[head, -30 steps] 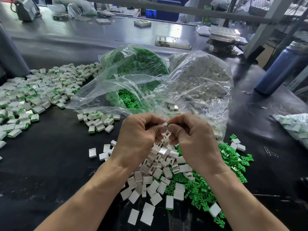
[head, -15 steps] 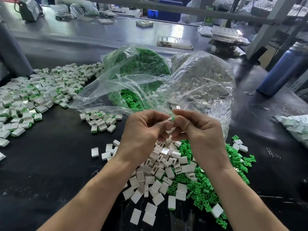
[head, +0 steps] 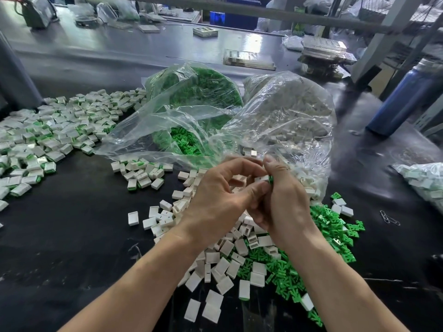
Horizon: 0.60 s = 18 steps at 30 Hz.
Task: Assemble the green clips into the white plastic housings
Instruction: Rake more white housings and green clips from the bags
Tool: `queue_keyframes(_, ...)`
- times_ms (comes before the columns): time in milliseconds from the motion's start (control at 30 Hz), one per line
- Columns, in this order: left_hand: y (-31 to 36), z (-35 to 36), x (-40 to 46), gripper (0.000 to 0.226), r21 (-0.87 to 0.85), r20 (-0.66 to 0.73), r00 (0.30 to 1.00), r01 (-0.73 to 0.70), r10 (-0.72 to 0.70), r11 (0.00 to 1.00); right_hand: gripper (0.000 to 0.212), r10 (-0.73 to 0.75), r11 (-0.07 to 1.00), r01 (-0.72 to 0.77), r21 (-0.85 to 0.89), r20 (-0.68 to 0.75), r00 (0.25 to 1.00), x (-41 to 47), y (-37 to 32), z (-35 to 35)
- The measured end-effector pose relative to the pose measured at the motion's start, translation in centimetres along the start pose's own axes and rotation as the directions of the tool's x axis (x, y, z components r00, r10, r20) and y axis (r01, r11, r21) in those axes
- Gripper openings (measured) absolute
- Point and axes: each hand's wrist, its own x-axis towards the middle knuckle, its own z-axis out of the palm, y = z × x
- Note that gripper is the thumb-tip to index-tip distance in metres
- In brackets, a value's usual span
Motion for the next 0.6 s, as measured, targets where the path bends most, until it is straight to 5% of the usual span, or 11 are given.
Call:
queue_keyframes(267,0.1,0.8,-0.1,0.01,-0.035,-0.026,0.999,-0.036,0.035,0.999,0.061,-0.045,0.977,0.059,0.203,-0.072,0.996,-0.6,-0.4,1.5)
queue_keyframes(600,0.0,1.2,-0.2,0.006,0.015,-0.077,0.997,-0.019,0.02,1.0,0.05,-0.015,0.975,0.039,0.218,-0.11,0.994,0.0,0.4,1.6)
